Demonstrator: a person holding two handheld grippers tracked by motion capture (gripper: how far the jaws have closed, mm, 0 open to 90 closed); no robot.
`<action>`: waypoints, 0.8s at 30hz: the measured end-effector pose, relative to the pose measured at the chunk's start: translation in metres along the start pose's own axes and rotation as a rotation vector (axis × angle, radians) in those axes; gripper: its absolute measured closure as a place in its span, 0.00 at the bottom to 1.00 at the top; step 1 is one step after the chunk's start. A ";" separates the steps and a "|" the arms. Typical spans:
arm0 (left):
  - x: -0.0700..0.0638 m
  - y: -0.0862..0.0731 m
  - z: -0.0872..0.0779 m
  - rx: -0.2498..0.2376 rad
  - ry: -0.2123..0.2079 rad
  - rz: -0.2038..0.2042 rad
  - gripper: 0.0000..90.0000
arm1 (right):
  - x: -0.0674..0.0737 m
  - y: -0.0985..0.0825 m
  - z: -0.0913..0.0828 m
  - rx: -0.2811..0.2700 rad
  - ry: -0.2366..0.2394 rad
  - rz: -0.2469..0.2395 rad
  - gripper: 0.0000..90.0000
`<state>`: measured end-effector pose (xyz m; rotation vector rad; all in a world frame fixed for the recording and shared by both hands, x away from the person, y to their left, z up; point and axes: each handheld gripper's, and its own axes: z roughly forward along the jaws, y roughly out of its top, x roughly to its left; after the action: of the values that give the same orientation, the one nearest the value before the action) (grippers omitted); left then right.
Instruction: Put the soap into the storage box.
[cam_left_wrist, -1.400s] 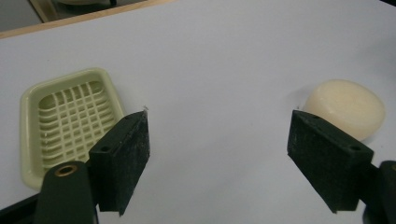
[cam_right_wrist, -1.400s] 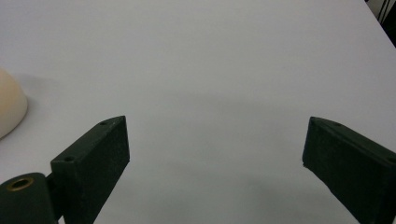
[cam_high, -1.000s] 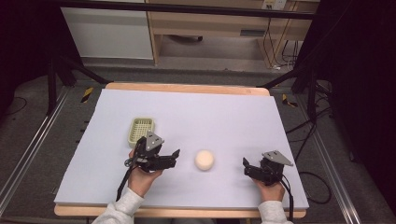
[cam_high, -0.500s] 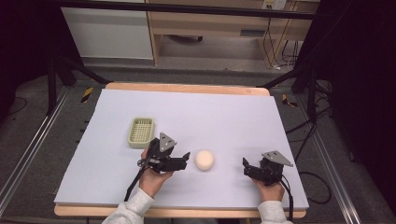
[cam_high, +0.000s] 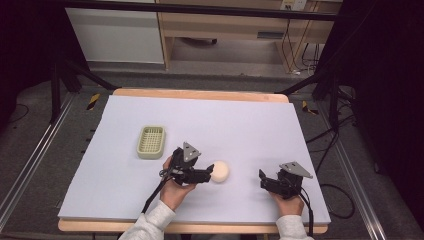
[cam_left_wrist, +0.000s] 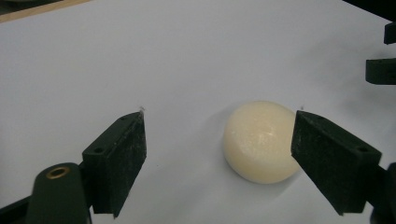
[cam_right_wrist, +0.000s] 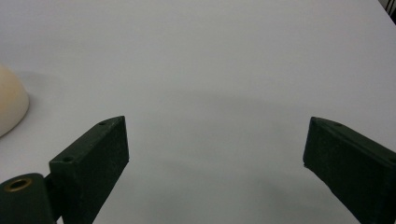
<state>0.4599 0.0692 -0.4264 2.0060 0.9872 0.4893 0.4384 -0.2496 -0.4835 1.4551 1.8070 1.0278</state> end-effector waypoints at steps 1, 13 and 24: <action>0.000 0.000 0.000 0.000 0.000 0.000 0.20 | 0.000 0.000 0.000 -0.003 0.000 -0.003 0.08; -0.010 0.000 0.016 0.030 -0.012 0.010 0.17 | 0.000 0.000 0.000 -0.007 -0.004 0.000 0.08; -0.018 0.002 0.026 0.046 -0.017 0.014 0.14 | -0.001 0.000 0.000 -0.009 -0.002 0.002 0.08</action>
<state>0.4664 0.0415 -0.4391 2.0565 0.9824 0.4596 0.4386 -0.2505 -0.4830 1.4532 1.7974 1.0335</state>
